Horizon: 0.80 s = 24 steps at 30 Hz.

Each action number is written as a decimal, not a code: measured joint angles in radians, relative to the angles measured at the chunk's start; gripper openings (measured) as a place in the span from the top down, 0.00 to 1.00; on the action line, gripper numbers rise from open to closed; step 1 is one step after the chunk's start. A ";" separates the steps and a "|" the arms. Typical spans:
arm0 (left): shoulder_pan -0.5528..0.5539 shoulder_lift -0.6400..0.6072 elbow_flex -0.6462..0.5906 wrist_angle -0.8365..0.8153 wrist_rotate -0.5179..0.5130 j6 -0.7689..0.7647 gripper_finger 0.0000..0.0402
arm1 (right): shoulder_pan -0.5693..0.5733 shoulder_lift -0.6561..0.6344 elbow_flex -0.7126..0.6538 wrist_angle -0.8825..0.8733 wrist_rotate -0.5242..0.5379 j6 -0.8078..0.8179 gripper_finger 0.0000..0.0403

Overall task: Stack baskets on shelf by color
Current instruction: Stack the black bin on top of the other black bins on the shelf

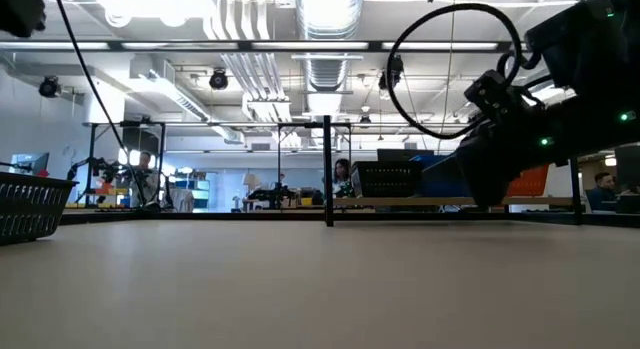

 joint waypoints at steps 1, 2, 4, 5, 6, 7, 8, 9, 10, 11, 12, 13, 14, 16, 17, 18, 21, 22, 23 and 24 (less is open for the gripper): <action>-0.001 0.027 -0.001 0.016 0.003 -0.006 0.39 | 0.003 -0.013 -0.010 0.000 0.000 0.008 0.87; -0.001 0.054 0.000 0.040 0.007 -0.003 0.39 | 0.007 -0.025 -0.020 0.002 0.000 0.019 0.88; 0.007 0.112 0.007 0.060 0.014 0.027 0.40 | 0.023 -0.054 -0.045 0.000 -0.001 0.029 0.88; 0.014 0.143 0.012 0.061 0.015 0.054 0.41 | 0.032 -0.068 -0.057 0.001 -0.001 0.036 0.88; 0.022 0.172 0.018 0.065 0.021 0.081 0.43 | 0.043 -0.086 -0.069 0.000 -0.005 0.046 0.88; 0.034 0.199 0.027 0.068 0.029 0.115 0.45 | 0.056 -0.103 -0.082 0.000 -0.003 0.051 0.88; 0.048 0.222 0.036 0.070 0.036 0.157 0.48 | 0.069 -0.120 -0.093 0.000 0.000 0.055 0.88; 0.064 0.241 0.045 0.069 0.045 0.202 0.51 | 0.084 -0.136 -0.103 0.000 0.000 0.059 0.88; 0.082 0.259 0.055 0.067 0.050 0.249 0.55 | 0.100 -0.155 -0.115 0.000 -0.001 0.063 0.88; 0.101 0.273 0.064 0.069 0.052 0.296 0.59 | 0.116 -0.174 -0.125 0.000 0.000 0.068 0.88; 0.123 0.284 0.072 0.069 0.054 0.346 0.64 | 0.132 -0.191 -0.131 0.000 0.000 0.069 0.89; 0.147 0.293 0.081 0.067 0.053 0.397 0.69 | 0.147 -0.207 -0.137 0.001 0.000 0.069 0.89; 0.172 0.299 0.092 0.065 0.054 0.449 0.75 | 0.163 -0.225 -0.143 -0.001 0.000 0.069 0.89; 0.223 0.306 0.113 0.072 0.055 0.558 0.86 | 0.191 -0.253 -0.146 -0.002 0.000 0.069 0.89; 0.249 0.306 0.121 0.072 0.053 0.623 0.92 | 0.204 -0.266 -0.149 -0.003 0.000 0.069 0.89; 0.277 0.306 0.130 0.083 0.051 0.690 0.96 | 0.217 -0.277 -0.152 -0.007 0.000 0.068 0.89; 0.363 0.304 0.162 0.161 0.026 0.893 0.97 | 0.252 -0.296 -0.160 -0.010 0.001 0.069 0.89; 0.392 0.304 0.171 0.208 0.027 0.967 0.98 | 0.264 -0.302 -0.163 -0.014 0.001 0.074 0.89; 0.421 0.307 0.181 0.269 0.028 1.039 0.98 | 0.276 -0.306 -0.166 -0.014 0.001 0.080 0.89; 0.448 0.311 0.188 0.332 0.034 1.107 0.99 | 0.287 -0.309 -0.170 -0.014 0.001 0.095 0.89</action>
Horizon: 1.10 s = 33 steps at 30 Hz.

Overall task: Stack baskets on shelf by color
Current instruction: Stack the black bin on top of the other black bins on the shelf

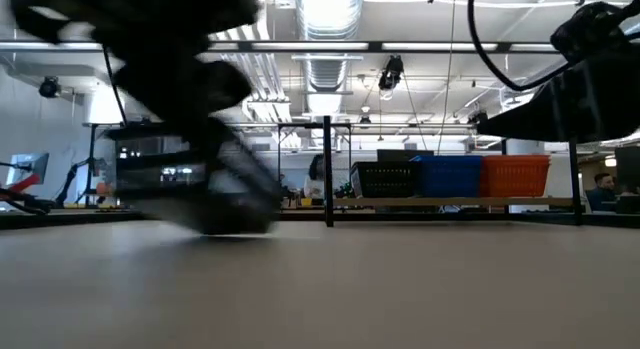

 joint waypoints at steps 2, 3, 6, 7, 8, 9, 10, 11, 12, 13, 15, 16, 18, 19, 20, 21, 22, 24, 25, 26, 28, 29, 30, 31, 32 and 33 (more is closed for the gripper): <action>0.049 0.016 0.003 0.130 0.024 0.110 1.00 | 0.027 -0.007 -0.007 -0.005 0.006 0.034 0.89; 0.073 0.028 0.003 0.202 0.046 0.154 1.00 | 0.042 -0.008 -0.008 -0.015 0.018 0.057 0.89; 0.137 0.076 0.005 0.395 0.130 0.223 1.00 | 0.101 -0.012 -0.010 -0.068 0.107 0.135 0.89; 0.153 0.096 0.009 0.442 0.153 0.229 1.00 | 0.123 -0.013 -0.010 -0.088 0.137 0.162 0.89; 0.166 0.118 0.017 0.485 0.167 0.233 1.00 | 0.144 -0.013 -0.010 -0.102 0.165 0.183 0.89; 0.179 0.141 0.027 0.520 0.173 0.233 1.00 | 0.163 -0.013 -0.010 -0.106 0.187 0.197 0.89; 0.190 0.166 0.038 0.539 0.173 0.233 1.00 | 0.180 -0.013 -0.010 -0.105 0.204 0.211 0.89; 0.199 0.191 0.052 0.554 0.173 0.232 1.00 | 0.193 -0.013 -0.010 -0.106 0.216 0.222 0.89; 0.207 0.218 0.069 0.571 0.173 0.232 1.00 | 0.203 -0.013 -0.010 -0.107 0.228 0.232 0.89; 0.213 0.246 0.088 0.587 0.169 0.232 1.00 | 0.210 -0.013 -0.010 -0.107 0.234 0.241 0.89; 0.223 0.295 0.132 0.591 0.155 0.232 1.00 | 0.213 -0.013 -0.010 -0.107 0.236 0.251 0.89; 0.227 0.319 0.156 0.592 0.154 0.232 1.00 | 0.212 -0.013 -0.010 -0.107 0.236 0.258 0.90; 0.229 0.356 0.194 0.590 0.154 0.232 1.00 | 0.205 -0.012 -0.010 -0.108 0.237 0.277 0.90; 0.230 0.372 0.215 0.583 0.154 0.235 1.00 | 0.199 -0.012 -0.010 -0.112 0.237 0.293 0.90; 0.230 0.383 0.234 0.575 0.154 0.247 0.99 | 0.198 -0.012 -0.010 -0.117 0.238 0.302 0.89; 0.230 0.390 0.248 0.559 0.156 0.261 0.98 | 0.198 -0.012 -0.010 -0.119 0.238 0.307 0.89; 0.232 0.390 0.260 0.539 0.158 0.279 0.96 | 0.198 -0.012 -0.009 -0.123 0.238 0.315 0.89; 0.235 0.390 0.271 0.524 0.159 0.304 0.91 | 0.198 -0.012 -0.008 -0.129 0.237 0.316 0.89; 0.238 0.389 0.271 0.524 0.159 0.306 0.87 | 0.198 -0.012 -0.007 -0.129 0.237 0.316 0.89; 0.240 0.385 0.270 0.520 0.159 0.307 0.83 | 0.196 -0.012 -0.007 -0.129 0.238 0.316 0.89; 0.243 0.378 0.268 0.516 0.159 0.308 0.75 | 0.192 -0.012 -0.007 -0.129 0.238 0.317 0.89; 0.243 0.370 0.268 0.504 0.159 0.310 0.71 | 0.191 -0.012 -0.006 -0.129 0.238 0.318 0.89; 0.243 0.359 0.268 0.475 0.159 0.324 0.67 | 0.191 -0.012 -0.007 -0.129 0.238 0.318 0.89; 0.244 0.350 0.269 0.443 0.159 0.349 0.64 | 0.192 -0.012 -0.006 -0.129 0.238 0.320 0.89; 0.243 0.342 0.269 0.399 0.159 0.385 0.61 | 0.192 -0.012 -0.006 -0.130 0.237 0.326 0.89; 0.243 0.338 0.267 0.356 0.159 0.420 0.58 | 0.191 -0.012 -0.006 -0.130 0.237 0.332 0.89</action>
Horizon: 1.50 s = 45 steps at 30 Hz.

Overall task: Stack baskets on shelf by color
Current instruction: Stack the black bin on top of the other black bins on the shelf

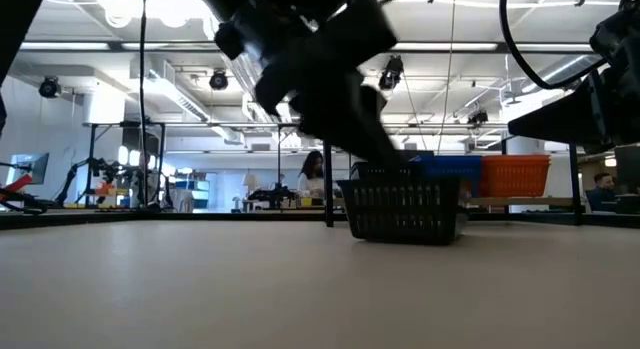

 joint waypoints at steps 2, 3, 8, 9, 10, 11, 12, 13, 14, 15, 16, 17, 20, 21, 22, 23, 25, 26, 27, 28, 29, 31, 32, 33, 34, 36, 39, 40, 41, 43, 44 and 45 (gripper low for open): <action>0.000 -0.004 -0.008 -0.065 0.000 0.045 0.55 | 0.000 0.000 0.000 -0.005 0.000 0.010 0.89; 0.000 -0.004 -0.012 -0.081 0.000 0.063 0.54 | 0.000 0.000 0.000 -0.009 0.000 0.010 0.89; -0.003 0.003 -0.051 0.005 0.000 0.126 0.55 | 0.000 0.002 0.000 -0.018 0.008 0.012 0.89; -0.003 0.010 -0.065 0.042 0.000 0.125 0.56 | 0.000 0.002 0.000 -0.019 0.008 0.015 0.89; -0.003 0.015 -0.079 0.078 0.000 0.122 0.58 | 0.000 0.002 0.000 -0.020 0.008 0.017 0.89; -0.003 0.017 -0.089 0.102 0.000 0.121 0.60 | 0.000 0.002 0.000 -0.020 0.008 0.017 0.89; -0.003 0.017 -0.093 0.118 0.000 0.121 0.62 | 0.000 0.002 0.000 -0.020 0.008 0.017 0.89; -0.003 0.019 -0.093 0.134 0.000 0.121 0.65 | 0.000 0.002 0.000 -0.021 0.008 0.017 0.89; -0.003 0.020 -0.093 0.146 -0.001 0.121 0.68 | 0.000 0.002 0.000 -0.021 0.009 0.017 0.89; -0.003 0.023 -0.093 0.151 -0.001 0.121 0.71 | 0.000 0.002 0.000 -0.023 0.014 0.016 0.89; -0.003 0.026 -0.093 0.152 0.000 0.120 0.74 | 0.000 0.002 0.000 -0.025 0.024 0.016 0.89; -0.003 0.031 -0.093 0.153 -0.001 0.120 0.77 | -0.001 0.002 0.000 -0.029 0.027 0.017 0.89; -0.003 0.035 -0.094 0.155 0.000 0.118 0.88 | -0.008 0.002 0.000 -0.040 0.031 0.017 0.89; -0.003 0.031 -0.094 0.157 0.000 0.118 0.92 | -0.011 0.002 0.000 -0.040 0.030 0.017 0.89; -0.005 0.024 -0.094 0.153 -0.001 0.116 0.96 | -0.013 0.002 0.000 -0.040 0.030 0.017 0.89; -0.009 0.015 -0.094 0.149 -0.001 0.107 0.98 | -0.014 0.002 0.000 -0.041 0.030 0.017 0.89; -0.011 -0.012 -0.092 0.144 -0.002 0.082 0.98 | -0.015 0.002 0.000 -0.042 0.030 0.017 0.89; -0.012 -0.033 -0.087 0.128 -0.002 0.069 0.98 | -0.015 0.002 0.000 -0.043 0.030 0.017 0.89; -0.013 -0.055 -0.082 0.118 -0.005 0.065 0.99 | -0.015 0.002 0.000 -0.045 0.030 0.017 0.89; -0.012 -0.082 -0.078 0.112 -0.016 0.066 0.99 | -0.015 0.002 0.000 -0.045 0.030 0.017 0.89; -0.012 -0.107 -0.075 0.114 -0.043 0.066 0.99 | -0.015 0.002 0.000 -0.045 0.030 0.017 0.89; -0.007 -0.160 -0.070 0.112 -0.093 0.067 0.99 | -0.016 0.002 0.000 -0.045 0.030 0.017 0.89; 0.000 -0.180 -0.061 0.113 -0.116 0.071 0.99 | -0.016 0.002 0.000 -0.047 0.030 0.017 0.89; 0.009 -0.199 -0.050 0.117 -0.143 0.078 0.99 | -0.016 0.003 0.000 -0.050 0.030 0.017 0.89; 0.021 -0.215 -0.041 0.118 -0.164 0.088 1.00 | -0.016 0.003 0.000 -0.052 0.030 0.017 0.89; 0.054 -0.226 -0.009 0.131 -0.190 0.109 1.00 | -0.016 0.003 0.000 -0.058 0.032 0.017 0.89; 0.119 -0.212 0.047 0.125 -0.214 0.147 1.00 | -0.018 0.003 0.000 -0.064 0.050 0.021 0.89; 0.143 -0.200 0.065 0.138 -0.215 0.167 1.00 | -0.020 0.003 0.000 -0.067 0.050 0.022 0.89; 0.166 -0.189 0.078 0.149 -0.215 0.186 1.00 | -0.020 0.003 0.000 -0.068 0.050 0.023 0.89; 0.214 -0.162 0.099 0.162 -0.215 0.206 1.00 | -0.020 0.003 0.000 -0.067 0.052 0.032 0.89; 0.237 -0.146 0.109 0.180 -0.215 0.216 1.00 | -0.020 0.003 0.000 -0.068 0.051 0.036 0.89; 0.258 -0.132 0.115 0.187 -0.215 0.228 1.00 | -0.020 0.003 0.001 -0.069 0.052 0.039 0.89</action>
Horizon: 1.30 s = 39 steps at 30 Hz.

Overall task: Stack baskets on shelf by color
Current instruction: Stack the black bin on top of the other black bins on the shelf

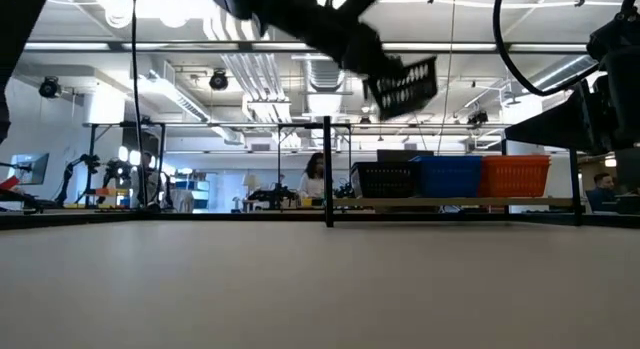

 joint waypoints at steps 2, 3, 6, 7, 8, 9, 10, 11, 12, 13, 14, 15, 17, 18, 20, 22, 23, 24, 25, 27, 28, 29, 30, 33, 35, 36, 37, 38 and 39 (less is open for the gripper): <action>0.040 0.026 0.008 -0.006 0.000 0.018 1.00 | 0.000 0.000 0.006 0.000 0.000 0.002 0.89; 0.058 0.039 0.010 0.001 0.000 0.025 1.00 | 0.000 0.000 0.008 0.000 0.000 0.000 0.89; 0.100 0.072 0.006 -0.005 -0.005 0.027 1.00 | 0.000 0.000 0.016 0.002 0.000 -0.012 0.89; 0.109 0.079 0.005 -0.010 -0.021 0.029 1.00 | 0.000 0.000 0.017 0.001 0.000 -0.014 0.89; 0.118 0.085 0.005 -0.016 -0.038 0.030 1.00 | 0.000 0.000 0.017 0.000 0.001 -0.015 0.89; 0.125 0.090 0.005 -0.014 -0.050 0.033 1.00 | 0.000 0.000 0.018 0.001 -0.001 -0.015 0.89; 0.130 0.094 0.005 -0.010 -0.056 0.037 1.00 | 0.000 0.000 0.019 0.000 0.000 -0.015 0.89; 0.135 0.097 0.005 -0.007 -0.057 0.042 1.00 | 0.000 0.000 0.018 0.000 0.000 -0.015 0.89; 0.138 0.099 0.005 -0.009 -0.057 0.052 1.00 | 0.000 0.000 0.018 0.000 0.000 -0.015 0.89; 0.140 0.103 0.005 -0.012 -0.057 0.063 1.00 | 0.000 0.000 0.018 -0.001 0.000 -0.015 0.89; 0.141 0.108 0.005 -0.011 -0.057 0.075 1.00 | 0.000 0.000 0.018 -0.001 0.000 -0.015 0.89; 0.141 0.111 0.005 -0.012 -0.056 0.078 1.00 | 0.000 0.000 0.018 -0.001 0.000 -0.015 0.89; 0.143 0.116 0.005 -0.014 -0.056 0.079 1.00 | 0.000 0.000 0.019 -0.001 0.000 -0.015 0.89; 0.144 0.118 0.005 -0.013 -0.056 0.079 1.00 | 0.000 0.000 0.019 -0.001 0.000 -0.015 0.89; 0.145 0.122 0.005 -0.008 -0.056 0.079 1.00 | 0.000 0.000 0.019 -0.001 0.000 -0.015 0.89; 0.145 0.131 0.005 -0.011 -0.056 0.080 1.00 | 0.000 0.000 0.019 -0.001 0.000 -0.015 0.89; 0.145 0.134 0.005 -0.015 -0.056 0.080 1.00 | 0.000 0.000 0.019 -0.001 0.000 -0.015 0.89; 0.145 0.137 0.005 -0.015 -0.056 0.080 1.00 | 0.000 0.000 0.019 -0.001 0.000 -0.015 0.89; 0.145 0.138 0.005 -0.017 -0.056 0.080 1.00 | 0.000 0.000 0.019 -0.001 0.000 -0.014 0.89; 0.145 0.138 0.005 -0.021 -0.056 0.078 1.00 | 0.000 0.000 0.019 -0.001 0.000 -0.014 0.89; 0.145 0.138 0.005 -0.021 -0.055 0.077 1.00 | 0.000 0.000 0.019 -0.001 0.000 -0.014 0.89; 0.145 0.138 0.005 -0.022 -0.055 0.077 1.00 | 0.000 0.000 0.019 -0.001 -0.001 -0.014 0.89; 0.145 0.138 0.005 -0.022 -0.055 0.076 1.00 | 0.000 0.000 0.019 -0.001 0.000 -0.013 0.89; 0.145 0.138 0.005 -0.022 -0.044 0.074 1.00 | 0.000 0.000 0.019 -0.001 0.000 -0.013 0.89; 0.145 0.138 0.005 -0.027 -0.034 0.073 1.00 | 0.000 0.000 0.019 -0.001 -0.001 -0.013 0.89; 0.145 0.138 0.005 -0.033 -0.027 0.073 1.00 | 0.000 0.000 0.019 -0.001 -0.001 -0.012 0.89; 0.145 0.138 0.005 -0.037 -0.019 0.073 1.00 | 0.000 0.000 0.019 -0.001 -0.001 -0.012 0.89; 0.145 0.138 0.005 -0.038 -0.016 0.072 1.00 | 0.000 0.000 0.019 -0.001 -0.001 -0.012 0.89; 0.144 0.138 0.005 -0.038 -0.014 0.068 1.00 | 0.000 0.000 0.019 -0.001 0.000 -0.012 0.89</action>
